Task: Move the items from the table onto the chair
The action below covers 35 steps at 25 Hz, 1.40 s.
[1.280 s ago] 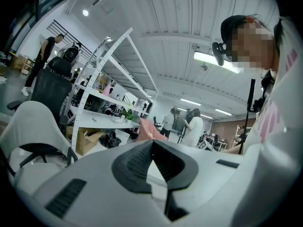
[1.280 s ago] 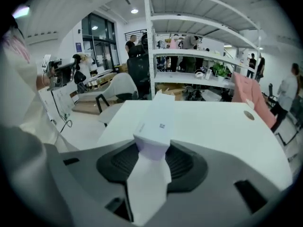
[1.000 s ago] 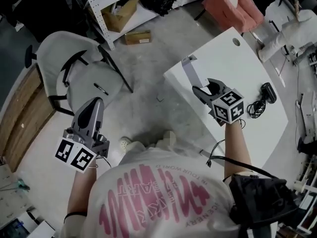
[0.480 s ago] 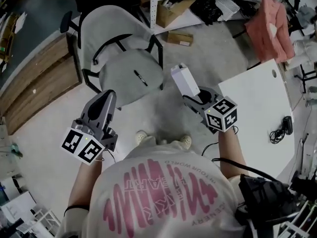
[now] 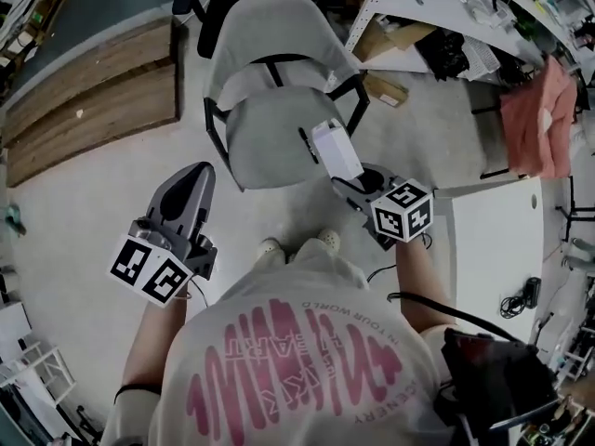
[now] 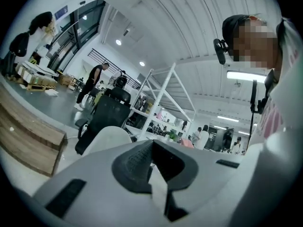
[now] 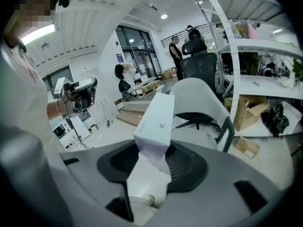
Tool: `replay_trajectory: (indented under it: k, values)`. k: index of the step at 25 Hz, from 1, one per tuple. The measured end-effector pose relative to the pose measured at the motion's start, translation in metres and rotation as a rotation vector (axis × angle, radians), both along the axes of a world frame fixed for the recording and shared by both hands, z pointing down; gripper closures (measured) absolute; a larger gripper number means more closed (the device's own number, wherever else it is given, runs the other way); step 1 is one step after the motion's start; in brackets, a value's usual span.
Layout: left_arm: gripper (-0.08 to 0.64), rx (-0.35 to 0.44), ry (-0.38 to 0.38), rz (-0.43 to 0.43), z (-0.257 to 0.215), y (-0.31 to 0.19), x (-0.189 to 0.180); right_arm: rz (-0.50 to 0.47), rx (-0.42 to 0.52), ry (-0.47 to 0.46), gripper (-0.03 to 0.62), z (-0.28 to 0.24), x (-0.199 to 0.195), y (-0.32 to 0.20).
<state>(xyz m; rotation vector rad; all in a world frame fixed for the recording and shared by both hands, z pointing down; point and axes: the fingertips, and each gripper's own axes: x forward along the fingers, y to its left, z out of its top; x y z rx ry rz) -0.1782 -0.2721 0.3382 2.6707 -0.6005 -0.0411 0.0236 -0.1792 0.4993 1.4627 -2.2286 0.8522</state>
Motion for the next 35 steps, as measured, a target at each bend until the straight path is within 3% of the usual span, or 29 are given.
replay_trajectory:
  k: [9,14,22,31,35]
  values:
    - [0.549,-0.08,-0.031,-0.196,0.025,-0.029,-0.048,-0.109,-0.158,-0.053,0.407,0.069,-0.024,-0.071]
    - [0.549,-0.123,-0.066,-0.324,0.042,-0.04,-0.067,-0.182,-0.27,-0.022,0.407,0.12,-0.024,-0.101]
    - [0.549,-0.214,-0.143,-0.503,0.064,-0.07,-0.08,-0.21,-0.397,0.01,0.407,0.197,-0.018,-0.16]
    - [0.549,-0.291,-0.225,-0.672,0.05,-0.065,-0.077,-0.251,-0.571,0.1,0.405,0.249,-0.004,-0.171]
    - [0.549,-0.309,-0.241,-0.703,0.052,-0.064,-0.08,-0.254,-0.617,0.143,0.405,0.265,0.0,-0.167]
